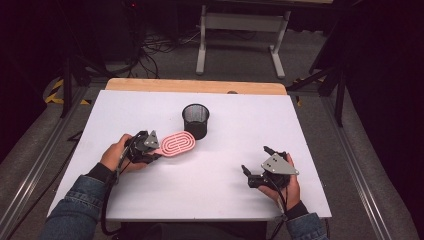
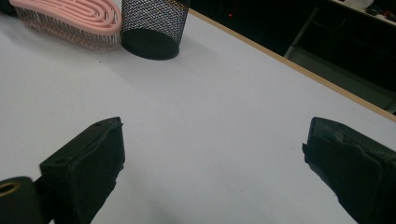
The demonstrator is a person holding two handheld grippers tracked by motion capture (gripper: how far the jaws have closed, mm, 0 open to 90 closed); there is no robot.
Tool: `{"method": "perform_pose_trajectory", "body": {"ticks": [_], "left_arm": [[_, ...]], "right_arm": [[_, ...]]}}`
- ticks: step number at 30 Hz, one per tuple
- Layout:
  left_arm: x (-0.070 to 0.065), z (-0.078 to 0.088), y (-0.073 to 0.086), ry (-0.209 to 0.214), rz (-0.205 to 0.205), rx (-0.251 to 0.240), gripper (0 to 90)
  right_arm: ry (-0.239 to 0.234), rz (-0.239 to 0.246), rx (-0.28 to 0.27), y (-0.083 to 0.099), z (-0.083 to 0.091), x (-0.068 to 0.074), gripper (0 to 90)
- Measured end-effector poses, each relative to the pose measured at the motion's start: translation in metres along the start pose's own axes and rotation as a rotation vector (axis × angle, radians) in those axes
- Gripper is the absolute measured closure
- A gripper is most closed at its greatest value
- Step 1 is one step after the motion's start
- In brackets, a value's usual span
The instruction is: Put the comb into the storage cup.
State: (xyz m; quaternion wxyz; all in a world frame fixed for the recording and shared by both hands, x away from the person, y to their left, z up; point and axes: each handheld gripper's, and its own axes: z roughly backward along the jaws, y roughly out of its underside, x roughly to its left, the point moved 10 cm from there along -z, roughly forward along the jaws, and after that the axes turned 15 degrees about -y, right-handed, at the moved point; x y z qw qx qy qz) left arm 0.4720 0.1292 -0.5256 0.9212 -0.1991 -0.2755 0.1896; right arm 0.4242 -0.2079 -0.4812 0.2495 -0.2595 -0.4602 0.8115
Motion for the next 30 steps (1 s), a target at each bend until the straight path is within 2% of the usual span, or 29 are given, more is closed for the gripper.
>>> {"method": "perform_pose_trajectory", "body": {"ticks": [2, 7, 14, 17, 20, 22, 24, 30], "left_arm": [[0.001, 0.002, 0.000, -0.019, 0.000, -0.013, 69.7], [0.000, 0.010, 0.002, -0.020, 0.014, -0.036, 69.7], [-0.003, 0.024, 0.005, -0.051, 0.011, -0.086, 69.8], [-0.001, 0.029, 0.002, -0.083, 0.011, -0.128, 69.8], [-0.001, 0.033, 0.001, -0.101, 0.013, -0.145, 69.8], [-0.001, 0.038, 0.000, -0.124, 0.030, -0.168, 69.8], [-0.001, 0.041, -0.002, -0.125, 0.032, -0.190, 69.8], [0.003, 0.049, -0.005, -0.171, 0.066, -0.242, 69.8]], "right_arm": [[0.001, -0.002, 0.000, 0.000, 0.000, 0.000, 5.6], [0.001, -0.001, 0.001, 0.000, 0.000, 0.000, 5.6], [0.003, 0.001, 0.002, 0.000, 0.000, 0.000, 5.6], [0.004, -0.003, 0.003, 0.001, 0.000, -0.001, 5.6], [0.023, 0.001, -0.005, 0.000, 0.002, -0.002, 5.9], [0.036, -0.006, -0.021, -0.002, 0.004, -0.005, 6.2], [0.041, -0.016, -0.026, -0.002, 0.005, -0.007, 6.2], [0.037, -0.019, -0.033, -0.003, 0.005, -0.007, 6.2]]}}
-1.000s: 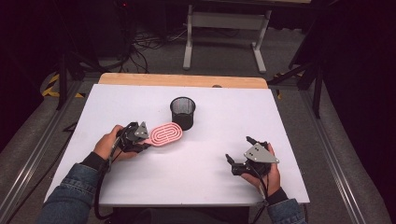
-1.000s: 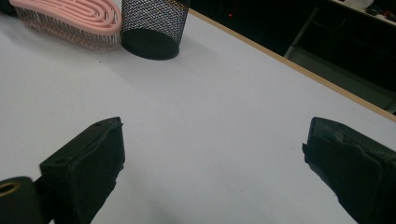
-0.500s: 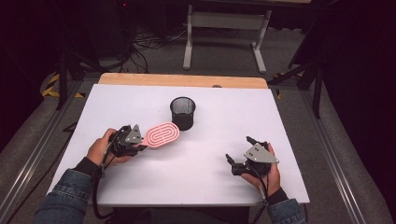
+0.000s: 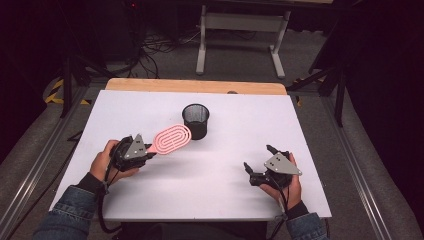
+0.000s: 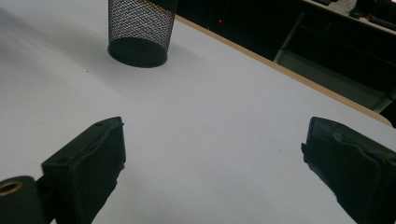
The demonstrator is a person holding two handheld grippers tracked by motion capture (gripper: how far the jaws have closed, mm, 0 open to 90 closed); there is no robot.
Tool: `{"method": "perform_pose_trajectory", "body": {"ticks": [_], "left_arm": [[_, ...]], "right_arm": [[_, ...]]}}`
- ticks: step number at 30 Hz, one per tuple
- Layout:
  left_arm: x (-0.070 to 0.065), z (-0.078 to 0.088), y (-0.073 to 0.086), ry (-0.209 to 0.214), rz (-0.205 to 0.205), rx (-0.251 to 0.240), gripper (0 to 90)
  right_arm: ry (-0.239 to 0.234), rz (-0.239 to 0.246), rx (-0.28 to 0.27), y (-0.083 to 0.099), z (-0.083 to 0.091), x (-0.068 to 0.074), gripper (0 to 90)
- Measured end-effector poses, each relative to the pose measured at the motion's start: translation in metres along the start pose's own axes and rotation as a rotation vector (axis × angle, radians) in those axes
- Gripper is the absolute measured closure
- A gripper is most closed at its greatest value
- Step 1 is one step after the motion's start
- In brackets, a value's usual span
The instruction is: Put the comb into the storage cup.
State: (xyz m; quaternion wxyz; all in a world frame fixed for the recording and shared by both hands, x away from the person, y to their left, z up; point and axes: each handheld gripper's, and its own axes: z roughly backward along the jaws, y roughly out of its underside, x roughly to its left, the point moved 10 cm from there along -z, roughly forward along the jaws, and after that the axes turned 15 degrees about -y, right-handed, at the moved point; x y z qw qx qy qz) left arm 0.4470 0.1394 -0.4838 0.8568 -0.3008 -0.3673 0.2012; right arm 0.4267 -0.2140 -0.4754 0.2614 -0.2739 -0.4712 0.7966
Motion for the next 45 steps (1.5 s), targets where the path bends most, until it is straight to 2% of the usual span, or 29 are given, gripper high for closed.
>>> {"method": "perform_pose_trajectory", "body": {"ticks": [3, 4, 7, 12, 17, 23, 26, 28, 35, 41, 45], "left_arm": [[0.002, 0.003, -0.003, -0.017, 0.009, -0.026, 69.8], [0.006, 0.005, -0.005, -0.045, 0.019, -0.052, 69.8], [0.010, 0.008, -0.009, -0.068, 0.042, -0.080, 69.8], [0.012, 0.008, -0.011, -0.084, 0.067, -0.102, 69.8], [0.015, 0.010, -0.016, -0.110, 0.093, -0.138, 69.9], [0.014, 0.010, -0.020, -0.123, 0.108, -0.163, 69.8], [0.014, 0.010, -0.023, -0.132, 0.122, -0.179, 69.9], [0.013, 0.008, -0.026, -0.140, 0.151, -0.195, 69.9], [0.002, 0.005, -0.038, -0.155, 0.169, -0.237, 69.9], [-0.008, 0.003, -0.046, -0.151, 0.158, -0.254, 69.9], [-0.014, 0.003, -0.050, -0.172, 0.148, -0.265, 69.9]], "right_arm": [[-0.003, -0.008, -0.016, -0.003, 0.001, 0.000, 6.1], [-0.004, -0.011, -0.021, -0.004, 0.001, 0.000, 6.1], [-0.005, -0.017, -0.035, -0.008, 0.001, -0.001, 5.7], [-0.016, -0.044, -0.070, -0.016, 0.001, -0.002, 5.5], [-0.049, -0.073, -0.105, -0.031, -0.003, 0.001, 5.2], [-0.102, -0.085, -0.112, -0.047, -0.012, 0.009, 5.5], [-0.128, -0.094, -0.125, -0.058, -0.018, 0.016, 5.8], [-0.163, -0.103, -0.149, -0.066, -0.022, 0.022, 6.0], [-0.246, -0.107, -0.176, -0.089, -0.040, 0.046, 6.5], [-0.294, -0.121, -0.180, -0.100, -0.052, 0.061, 6.7], [-0.353, -0.148, -0.192, -0.111, -0.061, 0.076, 7.2]]}}
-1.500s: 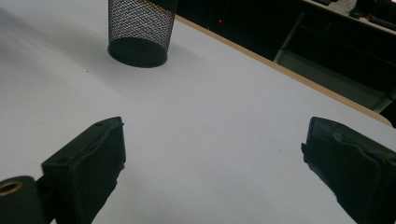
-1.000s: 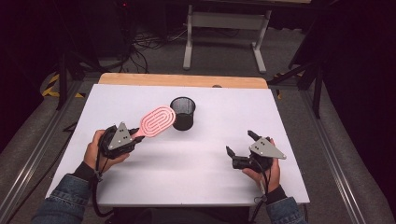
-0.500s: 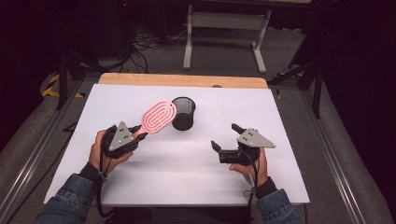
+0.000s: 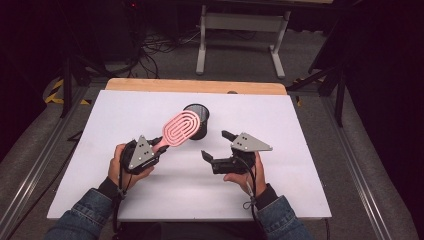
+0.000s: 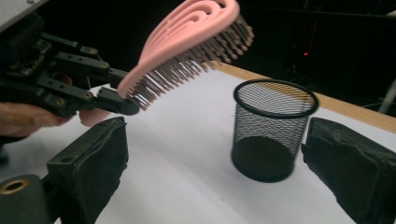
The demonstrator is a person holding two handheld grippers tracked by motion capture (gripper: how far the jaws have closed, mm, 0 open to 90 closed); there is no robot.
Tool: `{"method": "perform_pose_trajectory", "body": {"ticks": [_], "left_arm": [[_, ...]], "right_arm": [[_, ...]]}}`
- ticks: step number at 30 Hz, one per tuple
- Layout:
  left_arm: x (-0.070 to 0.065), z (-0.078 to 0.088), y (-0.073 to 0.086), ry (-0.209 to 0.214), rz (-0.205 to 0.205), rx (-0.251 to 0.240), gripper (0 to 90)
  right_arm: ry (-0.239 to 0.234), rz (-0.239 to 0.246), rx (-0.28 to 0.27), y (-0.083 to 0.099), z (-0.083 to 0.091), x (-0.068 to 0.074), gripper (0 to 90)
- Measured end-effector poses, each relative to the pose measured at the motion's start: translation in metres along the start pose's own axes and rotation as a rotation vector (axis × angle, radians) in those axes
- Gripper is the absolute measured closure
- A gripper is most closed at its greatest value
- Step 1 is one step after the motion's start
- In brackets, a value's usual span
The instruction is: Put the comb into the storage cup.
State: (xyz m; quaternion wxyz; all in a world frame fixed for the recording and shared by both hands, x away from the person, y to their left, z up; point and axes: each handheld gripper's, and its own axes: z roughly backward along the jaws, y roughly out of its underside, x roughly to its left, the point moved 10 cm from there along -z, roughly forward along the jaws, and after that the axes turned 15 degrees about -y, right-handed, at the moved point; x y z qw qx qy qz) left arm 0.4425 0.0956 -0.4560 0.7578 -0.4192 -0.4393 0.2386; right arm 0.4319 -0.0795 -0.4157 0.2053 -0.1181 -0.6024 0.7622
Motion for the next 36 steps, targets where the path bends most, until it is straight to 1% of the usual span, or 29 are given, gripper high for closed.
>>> {"method": "perform_pose_trajectory", "body": {"ticks": [2, 4, 5, 7, 8, 12, 13, 14, 15, 16, 17, 19, 20, 21, 23, 24, 26, 30, 31, 32, 33, 34, 36], "left_arm": [[-0.001, 0.000, -0.001, -0.001, 0.001, -0.005, 69.9], [-0.007, -0.001, -0.004, -0.002, -0.001, -0.016, 69.9], [-0.010, -0.002, -0.004, 0.006, -0.003, -0.015, 69.9], [-0.015, -0.003, -0.005, 0.001, -0.011, -0.021, 69.9], [-0.018, -0.003, -0.006, 0.011, -0.010, -0.025, 69.9], [-0.030, -0.003, -0.008, 0.016, -0.030, -0.034, 69.9], [-0.033, -0.004, -0.009, 0.018, -0.029, -0.035, 69.9], [-0.037, -0.004, -0.009, 0.027, -0.032, -0.034, 69.9], [-0.037, -0.004, -0.009, 0.027, -0.032, -0.034, 69.9], [-0.040, -0.005, -0.008, 0.034, -0.043, -0.030, 69.9], [-0.046, -0.006, -0.009, 0.040, -0.053, -0.034, 69.9], [-0.051, -0.008, -0.008, 0.049, -0.060, -0.028, 69.9], [-0.051, -0.008, -0.008, 0.049, -0.060, -0.028, 70.0], [-0.051, -0.009, -0.009, 0.050, -0.062, -0.030, 70.0], [-0.052, -0.010, -0.008, 0.049, -0.063, -0.024, 70.0], [-0.053, -0.010, -0.008, 0.048, -0.062, -0.024, 70.0], [-0.053, -0.011, -0.008, 0.046, -0.067, -0.023, 70.0], [-0.053, -0.012, -0.008, 0.035, -0.082, -0.026, 70.0], [-0.053, -0.013, -0.007, 0.037, -0.086, -0.023, 70.0], [-0.054, -0.014, -0.007, 0.035, -0.090, -0.023, 70.1], [-0.053, -0.015, -0.007, 0.025, -0.093, -0.022, 70.1], [-0.053, -0.016, -0.008, 0.018, -0.093, -0.024, 70.1], [-0.054, -0.018, -0.009, 0.017, -0.089, -0.030, 70.2]], "right_arm": [[-0.022, -0.027, -0.006, -0.001, -0.006, 0.003, 7.2], [-0.036, -0.053, -0.009, -0.003, -0.011, 0.004, 7.2], [-0.051, -0.068, -0.014, -0.004, -0.014, 0.005, 7.1], [-0.071, -0.091, -0.017, -0.006, -0.019, 0.007, 6.9], [-0.076, -0.097, -0.017, -0.006, -0.022, 0.008, 6.9], [-0.087, -0.133, -0.021, -0.006, -0.030, 0.009, 8.3], [-0.094, -0.141, -0.024, -0.005, -0.031, 0.009, 9.5], [-0.099, -0.150, -0.027, -0.005, -0.032, 0.009, 11.0], [-0.101, -0.157, -0.026, -0.004, -0.033, 0.009, 13.2], [-0.105, -0.159, -0.018, -0.003, -0.034, 0.009, 16.1], [-0.112, -0.162, -0.015, -0.002, -0.034, 0.010, 17.1], [-0.106, -0.156, -0.044, -0.003, -0.032, 0.010, 23.0], [-0.106, -0.156, -0.044, -0.003, -0.032, 0.010, 23.0], [-0.116, -0.163, -0.084, -0.007, -0.028, 0.010, 34.1], [-0.125, -0.174, -0.110, -0.008, -0.025, 0.009, 44.3], [-0.134, -0.177, -0.123, -0.009, -0.024, 0.010, 45.3], [-0.144, -0.183, -0.126, -0.009, -0.024, 0.012, 47.3], [-0.163, -0.174, -0.145, -0.010, -0.024, 0.016, 51.3], [-0.169, -0.176, -0.152, -0.011, -0.024, 0.017, 53.5], [-0.174, -0.181, -0.165, -0.011, -0.023, 0.017, 58.5], [-0.191, -0.185, -0.173, -0.011, -0.023, 0.018, 59.3], [-0.193, -0.189, -0.177, -0.011, -0.023, 0.019, 60.5], [-0.200, -0.188, -0.190, -0.013, -0.023, 0.022, 62.1]]}}
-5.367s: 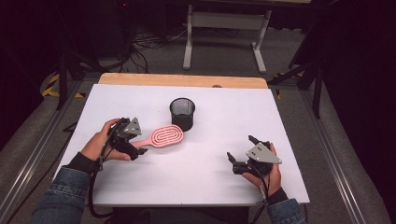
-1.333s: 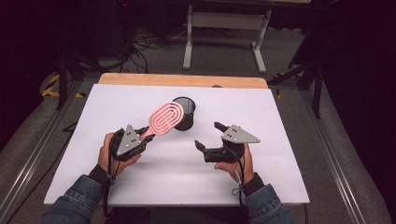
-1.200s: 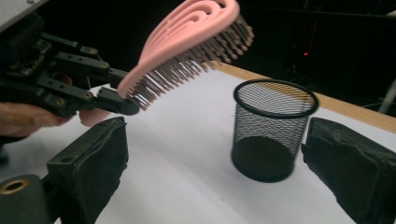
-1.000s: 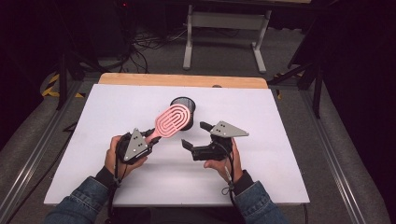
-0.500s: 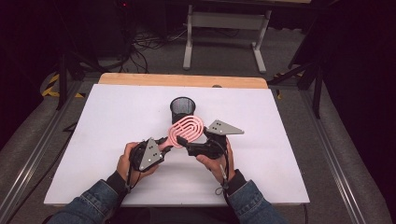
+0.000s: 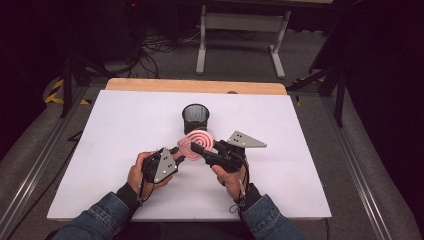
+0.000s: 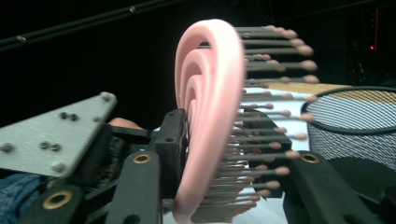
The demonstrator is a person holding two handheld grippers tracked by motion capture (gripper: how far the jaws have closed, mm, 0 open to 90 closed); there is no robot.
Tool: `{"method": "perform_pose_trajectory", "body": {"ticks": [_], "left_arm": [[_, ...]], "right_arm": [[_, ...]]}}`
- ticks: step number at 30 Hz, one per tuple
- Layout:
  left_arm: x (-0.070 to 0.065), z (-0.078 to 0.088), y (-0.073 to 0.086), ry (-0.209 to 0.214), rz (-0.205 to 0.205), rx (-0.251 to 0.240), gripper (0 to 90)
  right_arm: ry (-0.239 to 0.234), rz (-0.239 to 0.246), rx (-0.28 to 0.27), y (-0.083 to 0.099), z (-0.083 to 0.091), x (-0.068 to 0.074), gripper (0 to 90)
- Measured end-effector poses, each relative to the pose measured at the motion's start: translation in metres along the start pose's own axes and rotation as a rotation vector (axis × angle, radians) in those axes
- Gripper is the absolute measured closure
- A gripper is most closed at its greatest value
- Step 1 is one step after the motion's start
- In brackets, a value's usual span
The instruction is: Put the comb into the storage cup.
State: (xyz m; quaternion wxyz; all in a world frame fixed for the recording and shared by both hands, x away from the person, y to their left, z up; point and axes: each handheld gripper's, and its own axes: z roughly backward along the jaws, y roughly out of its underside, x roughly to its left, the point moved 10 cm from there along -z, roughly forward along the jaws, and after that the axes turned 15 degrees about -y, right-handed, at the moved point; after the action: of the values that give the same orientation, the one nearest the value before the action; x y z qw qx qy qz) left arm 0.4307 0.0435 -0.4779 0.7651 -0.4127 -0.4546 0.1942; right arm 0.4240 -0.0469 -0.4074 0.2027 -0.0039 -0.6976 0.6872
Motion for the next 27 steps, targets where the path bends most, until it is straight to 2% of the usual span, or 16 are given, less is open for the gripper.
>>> {"method": "perform_pose_trajectory", "body": {"ticks": [3, 8, 10, 12, 13, 16, 19, 25, 27], "left_arm": [[-0.001, -0.001, -0.003, 0.002, 0.006, -0.012, 70.2], [-0.003, -0.001, -0.007, 0.016, 0.011, -0.029, 68.9], [-0.006, 0.000, -0.008, 0.027, 0.001, -0.033, 66.6], [-0.007, 0.002, -0.009, 0.044, 0.010, -0.041, 64.2], [-0.007, 0.005, -0.010, 0.067, 0.013, -0.049, 61.8], [-0.005, 0.007, -0.009, 0.084, 0.015, -0.049, 61.9], [-0.001, 0.011, -0.007, 0.113, 0.047, -0.056, 59.8], [0.008, 0.014, -0.004, 0.120, 0.067, -0.059, 54.9], [0.010, 0.015, -0.004, 0.116, 0.072, -0.061, 50.5]], "right_arm": [[0.004, 0.036, -0.003, -0.003, 0.000, 0.005, 62.6], [0.002, 0.048, -0.009, -0.007, 0.002, 0.008, 62.6], [-0.001, 0.064, -0.006, -0.009, 0.004, 0.010, 62.7], [0.001, 0.083, -0.006, -0.011, 0.005, 0.011, 62.8], [0.010, 0.100, -0.007, -0.014, 0.008, 0.011, 62.8], [0.017, 0.111, -0.019, -0.019, 0.014, 0.011, 62.9], [0.035, 0.129, -0.034, -0.026, 0.020, 0.010, 63.1], [0.062, 0.143, -0.041, -0.031, 0.029, 0.004, 63.3], [0.074, 0.151, -0.042, -0.033, 0.032, 0.003, 63.3]]}}
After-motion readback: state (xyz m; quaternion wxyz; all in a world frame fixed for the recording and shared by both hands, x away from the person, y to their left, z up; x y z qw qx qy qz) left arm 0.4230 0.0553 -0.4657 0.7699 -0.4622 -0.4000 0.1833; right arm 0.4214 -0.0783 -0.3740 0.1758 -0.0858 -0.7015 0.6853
